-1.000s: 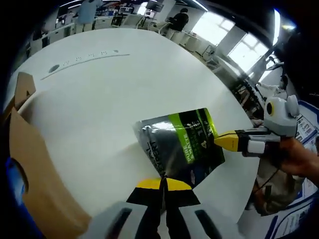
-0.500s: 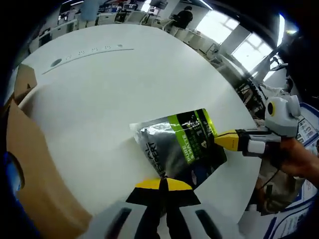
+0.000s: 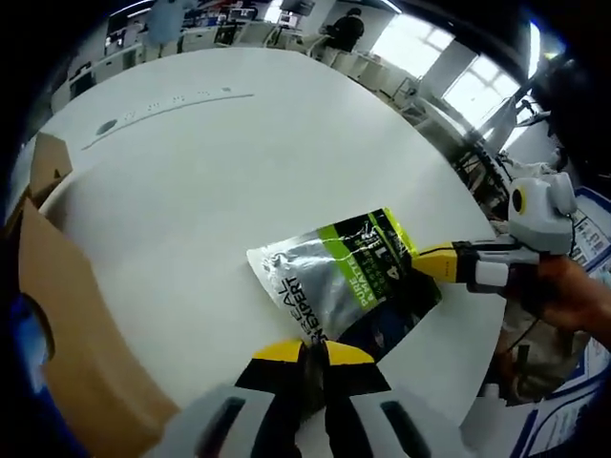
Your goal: Operate the shoe box by opening the lid, removing the specified soft item, and placing it in the target area until the item is outside and the box remains undamaged.
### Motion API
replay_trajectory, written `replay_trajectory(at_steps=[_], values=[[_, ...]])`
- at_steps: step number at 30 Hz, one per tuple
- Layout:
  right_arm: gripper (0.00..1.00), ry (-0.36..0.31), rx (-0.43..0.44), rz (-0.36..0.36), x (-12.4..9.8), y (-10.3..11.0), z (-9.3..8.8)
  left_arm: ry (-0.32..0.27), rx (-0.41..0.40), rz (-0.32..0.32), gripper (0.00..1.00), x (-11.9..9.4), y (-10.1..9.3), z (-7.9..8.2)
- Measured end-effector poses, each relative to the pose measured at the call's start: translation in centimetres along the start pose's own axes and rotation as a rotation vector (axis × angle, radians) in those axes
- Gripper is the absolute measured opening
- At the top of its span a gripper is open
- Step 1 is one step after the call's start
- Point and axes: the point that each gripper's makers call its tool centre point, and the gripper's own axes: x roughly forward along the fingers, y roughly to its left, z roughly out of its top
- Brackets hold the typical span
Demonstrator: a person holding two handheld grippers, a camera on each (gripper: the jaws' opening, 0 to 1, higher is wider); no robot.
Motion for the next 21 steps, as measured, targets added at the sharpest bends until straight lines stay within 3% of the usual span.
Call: replay_trajectory(at_steps=[12,21], values=[[0.04,-0.023,-0.018,-0.024,-1.0,-0.1,0.1,-0.024,0.021,-0.009,0.08,-1.1,0.6,-0.1],[0.10,-0.039,-0.039,-0.061,-2.2,-0.1,0.5,-0.081,0.052,-0.073,0.16,-2.9,-0.7,0.9]])
